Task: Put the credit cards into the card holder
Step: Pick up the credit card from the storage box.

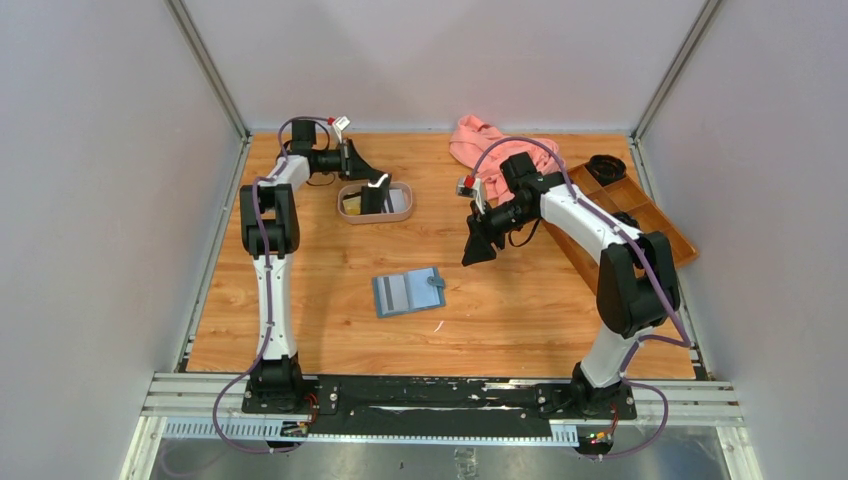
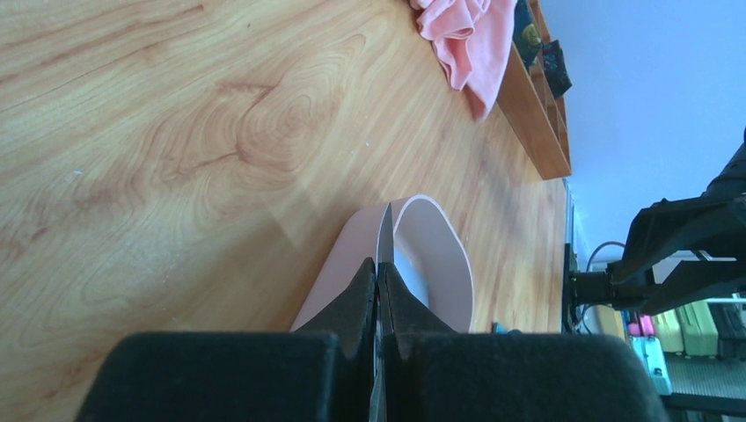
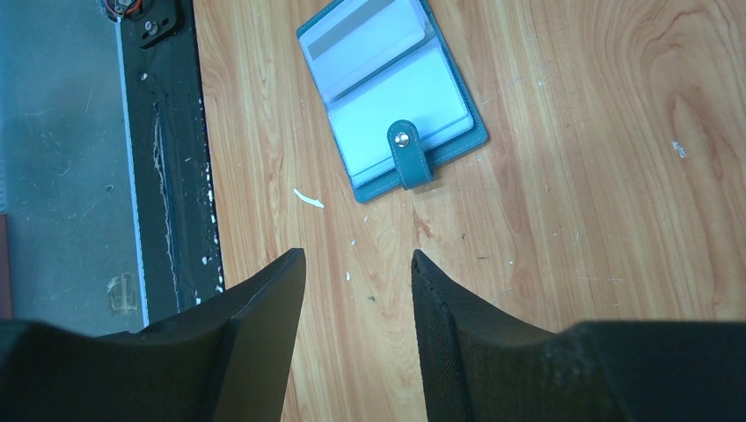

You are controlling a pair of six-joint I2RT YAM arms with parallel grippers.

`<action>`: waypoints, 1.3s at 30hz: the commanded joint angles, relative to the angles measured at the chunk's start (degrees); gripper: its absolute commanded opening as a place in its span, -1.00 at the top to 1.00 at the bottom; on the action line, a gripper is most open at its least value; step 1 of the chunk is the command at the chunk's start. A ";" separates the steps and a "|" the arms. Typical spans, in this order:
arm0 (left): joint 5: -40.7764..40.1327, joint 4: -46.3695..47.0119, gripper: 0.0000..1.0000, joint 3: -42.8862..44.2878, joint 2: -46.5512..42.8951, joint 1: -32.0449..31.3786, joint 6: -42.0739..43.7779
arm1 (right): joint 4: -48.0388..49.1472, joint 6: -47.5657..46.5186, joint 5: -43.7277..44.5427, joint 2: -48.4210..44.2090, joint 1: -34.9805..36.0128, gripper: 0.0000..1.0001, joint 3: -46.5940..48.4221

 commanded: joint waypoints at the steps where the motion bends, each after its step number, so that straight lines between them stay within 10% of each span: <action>1: 0.04 7.60 1.00 -1.61 -1.98 -0.02 -5.56 | -1.70 -0.35 -0.90 0.62 -0.76 -0.03 0.30; 27: -8.22 18.00 1.00 -8.09 -17.16 -0.03 -10.67 | -1.93 -0.82 0.00 -1.88 -0.75 -0.03 -0.06; 39: -19.67 23.11 1.00 -47.09 -55.23 -5.25 -16.02 | 0.47 0.55 1.17 -14.05 -1.26 -0.03 -2.50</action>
